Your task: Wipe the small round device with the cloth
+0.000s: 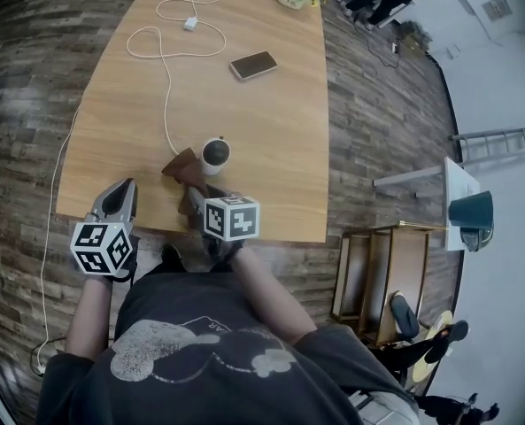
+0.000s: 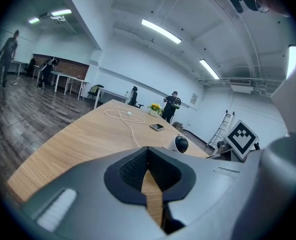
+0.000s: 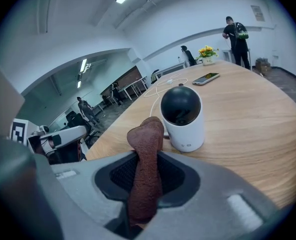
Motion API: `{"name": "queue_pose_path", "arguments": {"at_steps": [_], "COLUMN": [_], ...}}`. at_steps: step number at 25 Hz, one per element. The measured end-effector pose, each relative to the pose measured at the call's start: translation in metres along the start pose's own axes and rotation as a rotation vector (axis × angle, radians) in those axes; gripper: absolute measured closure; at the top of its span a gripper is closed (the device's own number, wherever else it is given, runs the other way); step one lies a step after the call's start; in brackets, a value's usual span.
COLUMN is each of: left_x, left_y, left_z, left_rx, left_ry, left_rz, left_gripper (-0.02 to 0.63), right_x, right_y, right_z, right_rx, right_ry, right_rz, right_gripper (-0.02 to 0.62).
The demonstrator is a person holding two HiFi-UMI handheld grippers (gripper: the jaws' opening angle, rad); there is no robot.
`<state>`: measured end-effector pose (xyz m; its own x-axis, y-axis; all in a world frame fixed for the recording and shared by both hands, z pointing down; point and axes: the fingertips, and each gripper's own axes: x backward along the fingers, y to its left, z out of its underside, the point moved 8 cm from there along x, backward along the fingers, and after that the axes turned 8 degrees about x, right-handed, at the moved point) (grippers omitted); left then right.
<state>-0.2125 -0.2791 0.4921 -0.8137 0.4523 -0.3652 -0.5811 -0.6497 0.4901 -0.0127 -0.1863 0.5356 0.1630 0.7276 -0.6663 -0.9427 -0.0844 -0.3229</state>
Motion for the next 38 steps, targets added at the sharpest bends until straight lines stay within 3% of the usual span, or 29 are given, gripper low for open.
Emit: {"name": "queue_pose_path", "arguments": {"at_steps": [7,14,27,38], "left_x": [0.012,0.024,0.06,0.091], "left_y": [-0.016,-0.063,-0.182,-0.272], "left_z": [0.008,0.027,0.106,0.186], "left_rx": [0.015,0.013,0.024,0.049], "left_ry": [-0.031,-0.072,-0.168,-0.169], "left_rz": [-0.055,-0.098,-0.202,-0.277], "left_gripper": [0.588,0.588,0.588,0.588], "right_x": [0.015,0.062,0.163,0.23], "right_y": [0.011,-0.009,-0.079,-0.13], "right_z": [-0.014,-0.006,0.051,0.127], "right_rx": [0.07,0.131,0.19,0.196], "right_ry": [-0.041,-0.073,-0.096,-0.054], "right_rz": [-0.086,-0.13,-0.201,-0.258], "right_gripper": [0.517,0.517,0.517,0.517]}}
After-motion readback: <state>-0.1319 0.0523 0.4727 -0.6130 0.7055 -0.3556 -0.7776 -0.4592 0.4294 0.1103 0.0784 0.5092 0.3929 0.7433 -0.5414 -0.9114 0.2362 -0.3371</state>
